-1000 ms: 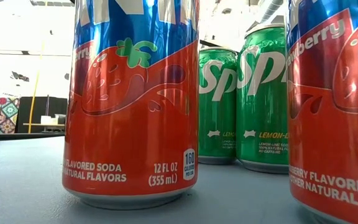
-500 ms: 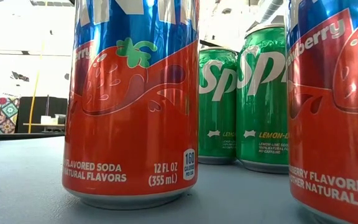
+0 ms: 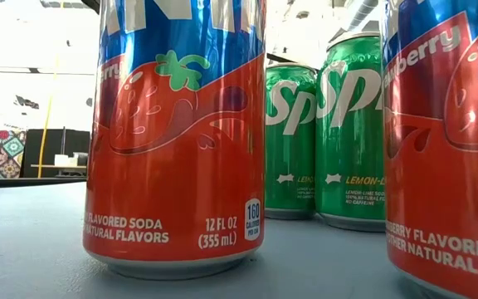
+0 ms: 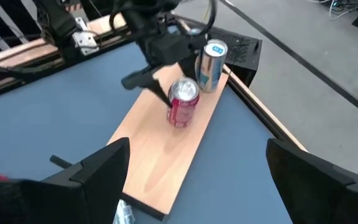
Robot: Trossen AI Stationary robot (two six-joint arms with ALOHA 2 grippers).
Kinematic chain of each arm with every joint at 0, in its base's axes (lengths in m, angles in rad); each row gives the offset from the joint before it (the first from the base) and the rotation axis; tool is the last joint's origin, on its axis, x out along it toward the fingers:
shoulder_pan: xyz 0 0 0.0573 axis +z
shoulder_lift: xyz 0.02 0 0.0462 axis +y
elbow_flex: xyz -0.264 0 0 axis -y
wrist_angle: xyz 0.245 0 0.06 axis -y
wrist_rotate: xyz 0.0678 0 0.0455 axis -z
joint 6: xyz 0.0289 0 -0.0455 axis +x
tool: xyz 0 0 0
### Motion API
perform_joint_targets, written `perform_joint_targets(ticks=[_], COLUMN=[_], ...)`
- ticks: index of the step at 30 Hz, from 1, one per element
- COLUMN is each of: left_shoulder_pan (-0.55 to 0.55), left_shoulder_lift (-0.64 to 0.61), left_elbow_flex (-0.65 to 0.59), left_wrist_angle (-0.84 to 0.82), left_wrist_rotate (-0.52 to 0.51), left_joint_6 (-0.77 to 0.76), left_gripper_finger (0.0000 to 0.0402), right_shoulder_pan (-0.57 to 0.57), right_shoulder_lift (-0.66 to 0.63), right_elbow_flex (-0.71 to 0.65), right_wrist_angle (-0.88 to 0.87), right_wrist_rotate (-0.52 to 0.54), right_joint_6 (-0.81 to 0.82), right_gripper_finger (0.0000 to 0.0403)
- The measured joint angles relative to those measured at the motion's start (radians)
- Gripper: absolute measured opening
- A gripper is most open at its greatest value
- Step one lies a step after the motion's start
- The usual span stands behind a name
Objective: Place canned beverage on shelf
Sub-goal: Put the top left red white soda can on the shelf
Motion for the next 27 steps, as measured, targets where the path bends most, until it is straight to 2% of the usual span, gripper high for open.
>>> perform_joint_targets(ticks=[4,8,16,27], left_shoulder_pan=[-0.016,-0.054,-0.087,-0.096], left_shoulder_lift=[0.0,0.0,0.001,-0.027], left_elbow_flex=[0.0,-0.003,0.002,0.138], left_wrist_angle=[0.0,-0.015,-0.032,-0.189], left_wrist_rotate=[0.009,-0.023,-0.094,-0.14], left_joint_6=[-0.07,-0.067,-0.031,-0.036], left_gripper_finger=[0.0313,0.0329,0.0333,0.0333], right_shoulder_pan=[0.006,0.006,0.006,0.007], right_shoulder_lift=[0.006,0.006,0.006,0.006], right_elbow_flex=[0.0,0.0,0.0,0.0], right_wrist_angle=[0.001,0.004,0.005,0.005], right_wrist_rotate=[-0.001,-0.001,0.006,0.007], right_joint_6=[0.0,0.001,0.007,0.001], right_gripper_finger=[0.036,0.036,0.036,0.036])
